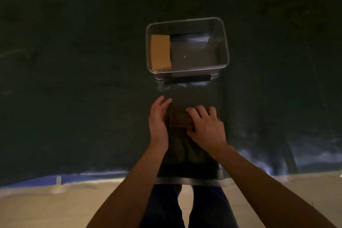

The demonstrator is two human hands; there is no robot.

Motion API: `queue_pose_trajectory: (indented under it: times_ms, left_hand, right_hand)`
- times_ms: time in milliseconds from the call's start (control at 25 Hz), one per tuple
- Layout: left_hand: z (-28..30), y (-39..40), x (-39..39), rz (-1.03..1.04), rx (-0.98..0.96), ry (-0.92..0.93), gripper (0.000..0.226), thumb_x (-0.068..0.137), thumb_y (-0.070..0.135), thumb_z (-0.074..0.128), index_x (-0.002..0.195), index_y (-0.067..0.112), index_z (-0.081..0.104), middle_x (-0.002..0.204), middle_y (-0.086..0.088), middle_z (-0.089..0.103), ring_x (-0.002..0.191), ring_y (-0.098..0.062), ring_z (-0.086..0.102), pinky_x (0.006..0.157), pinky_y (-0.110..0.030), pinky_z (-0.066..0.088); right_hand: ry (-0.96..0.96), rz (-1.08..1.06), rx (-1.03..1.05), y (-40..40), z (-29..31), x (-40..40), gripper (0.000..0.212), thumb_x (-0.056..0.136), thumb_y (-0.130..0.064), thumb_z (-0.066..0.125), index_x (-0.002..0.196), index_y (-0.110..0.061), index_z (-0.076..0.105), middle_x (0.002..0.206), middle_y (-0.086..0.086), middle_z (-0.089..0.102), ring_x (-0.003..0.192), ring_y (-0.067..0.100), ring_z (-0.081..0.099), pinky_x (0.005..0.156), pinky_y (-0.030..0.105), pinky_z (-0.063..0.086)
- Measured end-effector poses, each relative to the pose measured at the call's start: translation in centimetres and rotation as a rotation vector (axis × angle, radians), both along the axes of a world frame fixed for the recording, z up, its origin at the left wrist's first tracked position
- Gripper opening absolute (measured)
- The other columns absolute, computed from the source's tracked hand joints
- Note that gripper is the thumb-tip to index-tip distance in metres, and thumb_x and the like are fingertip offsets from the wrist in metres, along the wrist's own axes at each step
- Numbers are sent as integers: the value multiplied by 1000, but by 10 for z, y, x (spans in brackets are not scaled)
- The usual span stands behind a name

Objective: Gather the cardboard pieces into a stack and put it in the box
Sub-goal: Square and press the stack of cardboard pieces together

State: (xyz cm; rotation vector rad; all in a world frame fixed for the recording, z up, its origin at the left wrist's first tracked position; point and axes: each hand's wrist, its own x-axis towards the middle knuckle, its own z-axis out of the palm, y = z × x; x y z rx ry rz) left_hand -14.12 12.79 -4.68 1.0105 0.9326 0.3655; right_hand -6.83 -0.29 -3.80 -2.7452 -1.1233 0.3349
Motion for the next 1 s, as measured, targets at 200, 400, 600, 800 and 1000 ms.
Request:
queue_pose_trajectory:
  times_ms: [200, 400, 600, 800, 1000]
  left_hand:
    - [7, -19, 12, -182, 149, 85, 37, 98, 33, 41, 112, 16, 71, 112, -1, 72, 108, -12, 65, 91, -29, 47]
    - [4, 12, -10, -240, 715, 238, 44, 104, 29, 38, 144, 12, 47, 150, 0, 48, 141, -12, 38, 118, -44, 30]
    - [-6, -16, -37, -852, 1545, 282, 63, 104, 42, 28, 155, 8, 15, 165, -12, 11, 153, -26, 8, 118, -53, 23]
    - [-7, -11, -33, -774, 1623, 380, 70, 102, 43, 30, 156, 6, 7, 165, -17, 13, 153, -30, 8, 122, -51, 8]
    - [-14, -2, -27, -954, 1615, 417, 71, 94, 42, 40, 153, 5, 26, 156, -17, 36, 146, -31, 29, 120, -50, 23]
  right_hand:
    - [11, -5, -7, 0, 0, -1, 60, 69, -39, 74, 123, -27, 52, 111, 5, 59, 98, 32, 52, 52, 36, 52]
    - [0, -13, -16, 2, -2, 1, 60, 68, -41, 75, 122, -28, 53, 109, 3, 59, 96, 30, 52, 53, 33, 51]
    - [-16, -18, 15, 2, -3, 0, 46, 73, -37, 70, 115, -27, 54, 107, 3, 59, 95, 31, 53, 49, 32, 49]
    - [-1, -28, 20, 2, -5, 2, 52, 72, -42, 72, 117, -27, 52, 109, 3, 58, 96, 30, 52, 52, 35, 54]
    - [7, -42, 20, 4, -3, 2, 48, 73, -40, 71, 116, -25, 56, 110, 3, 59, 97, 29, 52, 53, 37, 55]
